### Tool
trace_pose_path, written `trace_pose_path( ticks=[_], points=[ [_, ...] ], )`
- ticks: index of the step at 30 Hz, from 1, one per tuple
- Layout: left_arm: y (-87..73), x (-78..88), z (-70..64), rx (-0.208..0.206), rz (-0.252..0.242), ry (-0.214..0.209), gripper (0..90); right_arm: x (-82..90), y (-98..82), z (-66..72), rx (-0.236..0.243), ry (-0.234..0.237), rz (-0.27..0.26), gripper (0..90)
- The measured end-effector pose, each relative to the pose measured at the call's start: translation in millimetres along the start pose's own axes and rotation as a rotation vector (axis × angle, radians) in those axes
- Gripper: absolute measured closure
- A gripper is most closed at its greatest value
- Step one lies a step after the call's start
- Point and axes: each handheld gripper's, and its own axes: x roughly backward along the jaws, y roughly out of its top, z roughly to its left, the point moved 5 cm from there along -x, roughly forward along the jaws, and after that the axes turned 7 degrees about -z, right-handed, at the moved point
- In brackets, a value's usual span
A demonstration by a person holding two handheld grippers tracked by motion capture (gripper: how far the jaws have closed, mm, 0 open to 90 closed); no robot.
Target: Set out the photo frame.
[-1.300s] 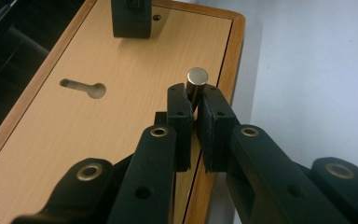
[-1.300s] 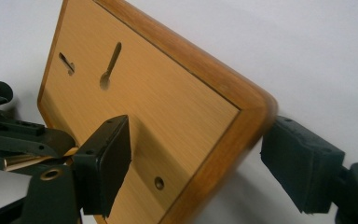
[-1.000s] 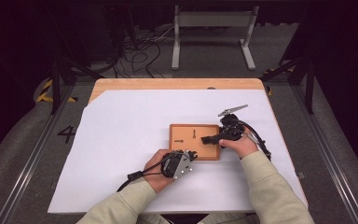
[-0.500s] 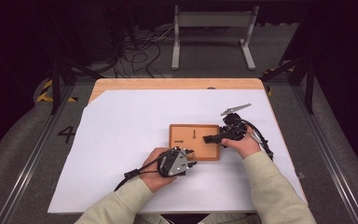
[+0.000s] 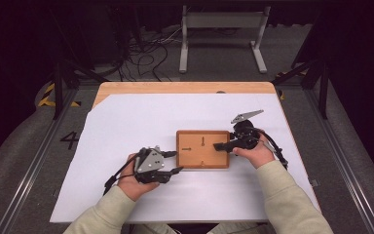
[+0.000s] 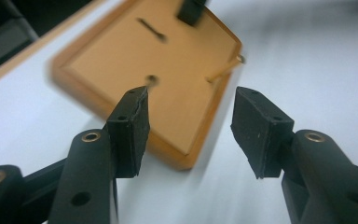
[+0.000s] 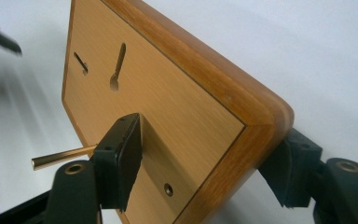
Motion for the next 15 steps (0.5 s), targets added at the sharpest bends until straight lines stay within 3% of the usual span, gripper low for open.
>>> trace_pose_path(
  ticks=[6,15],
  points=[
    [-9.9,26.1,21.1,0.078,-0.037,0.078,47.3,8.7,0.2,8.3,0.068,-0.009,-0.017,40.4],
    [-22.4,44.7,36.4,0.15,-0.049,0.127,47.7,23.2,-4.9,23.6,0.186,-0.032,-0.031,45.6]
  ],
)
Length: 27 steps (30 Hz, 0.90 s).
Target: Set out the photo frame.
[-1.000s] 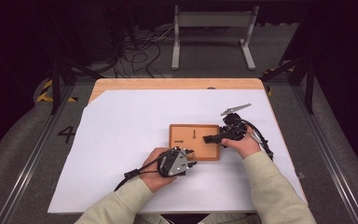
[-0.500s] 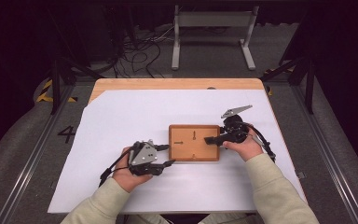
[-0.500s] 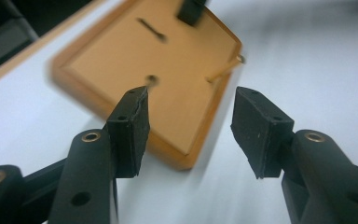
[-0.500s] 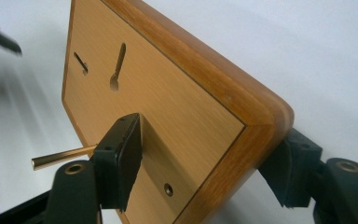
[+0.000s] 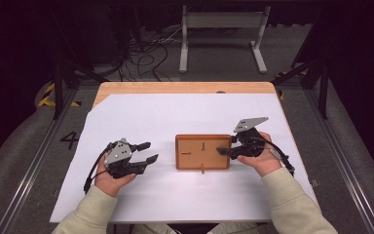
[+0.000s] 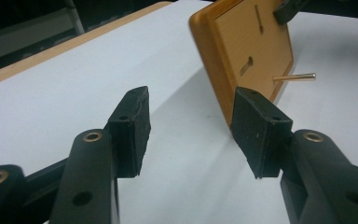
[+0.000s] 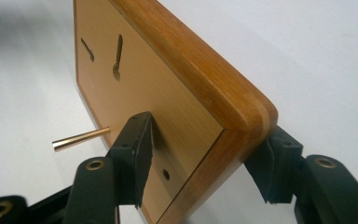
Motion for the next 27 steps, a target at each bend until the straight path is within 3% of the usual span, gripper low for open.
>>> trace_pose_path(
  ticks=[6,9,20,27],
  points=[
    [-2.6,0.3,3.0,0.013,0.006,0.006,47.8,8.8,-2.2,10.4,0.072,-0.014,0.002,49.1],
    [-5.6,-0.6,6.2,0.043,0.011,0.007,47.2,14.2,-4.4,16.8,0.106,-0.019,0.001,51.6],
    [-13.0,3.0,18.0,0.169,0.032,0.033,42.5,28.0,-14.0,36.3,0.143,-0.005,-0.012,58.5],
    [-14.4,3.0,20.1,0.176,0.045,0.046,40.9,33.0,-20.8,46.9,0.188,-0.02,0.005,58.6]
  ],
)
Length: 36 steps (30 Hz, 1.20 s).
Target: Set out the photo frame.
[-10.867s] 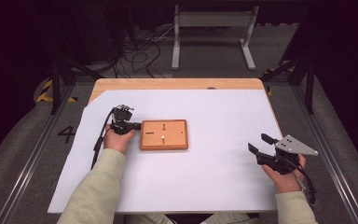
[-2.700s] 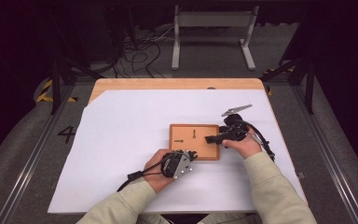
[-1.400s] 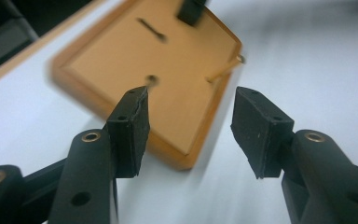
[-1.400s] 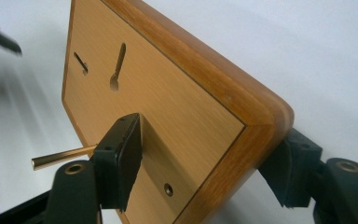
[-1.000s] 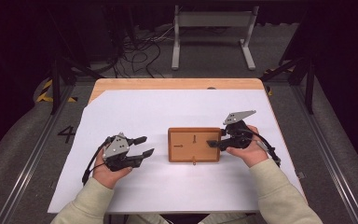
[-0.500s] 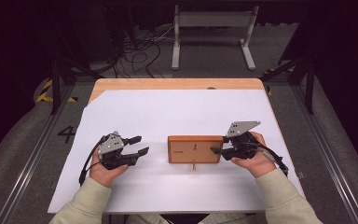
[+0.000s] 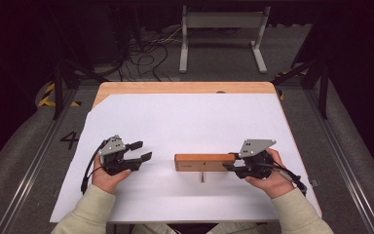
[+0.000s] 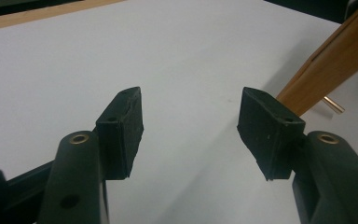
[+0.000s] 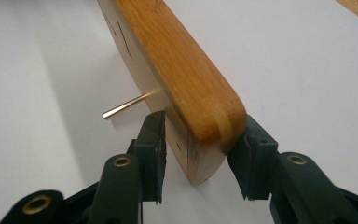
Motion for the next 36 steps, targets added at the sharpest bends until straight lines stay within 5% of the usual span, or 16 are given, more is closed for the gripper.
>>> trace_pose_path(
  ticks=[13,26,36],
  points=[
    [-0.7,-1.5,-1.3,-0.009,0.007,-0.004,40.3,5.3,-9.0,13.5,-0.002,0.027,0.014,54.4],
    [1.9,1.3,-4.1,0.0,0.001,-0.005,39.6,22.8,-15.6,10.4,-0.086,0.013,0.035,44.0],
    [1.4,3.0,-2.9,0.012,0.025,0.011,40.9,35.6,-33.7,8.4,-0.141,0.042,0.09,61.1]
  ],
)
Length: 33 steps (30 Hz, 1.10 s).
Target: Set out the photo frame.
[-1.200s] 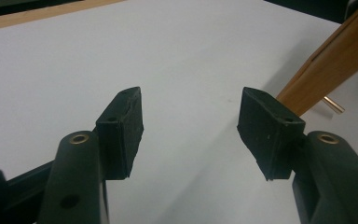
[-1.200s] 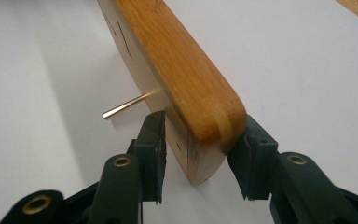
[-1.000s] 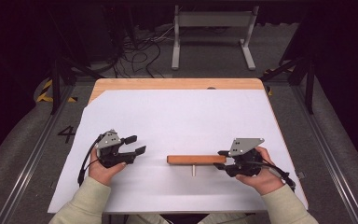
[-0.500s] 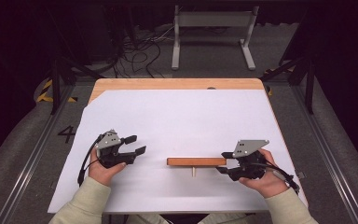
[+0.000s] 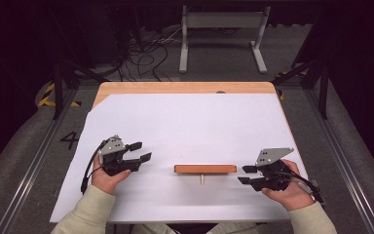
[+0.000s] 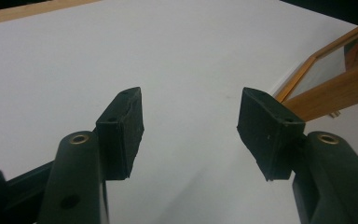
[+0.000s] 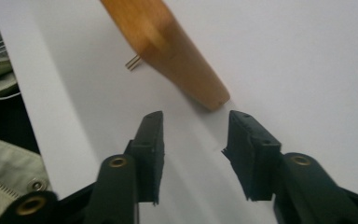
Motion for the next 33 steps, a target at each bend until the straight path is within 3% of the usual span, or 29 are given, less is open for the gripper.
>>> trace_pose_path(
  ticks=[9,19,29,33],
  points=[
    [-0.8,-1.7,0.1,-0.012,0.01,0.005,40.8,-13.9,-10.0,8.6,-0.004,0.109,0.091,90.0],
    [-1.6,-2.0,-0.6,-0.033,0.019,0.008,40.8,-34.3,-14.2,8.9,-0.019,0.098,0.107,90.0],
    [-2.9,-1.1,-1.2,-0.034,0.031,0.014,40.7,-43.4,-16.7,-0.5,-0.065,0.066,0.084,90.0],
    [-3.4,-0.1,0.1,-0.052,0.037,0.034,40.8,-49.5,-14.2,-2.5,-0.077,0.066,0.073,90.0]
  ],
)
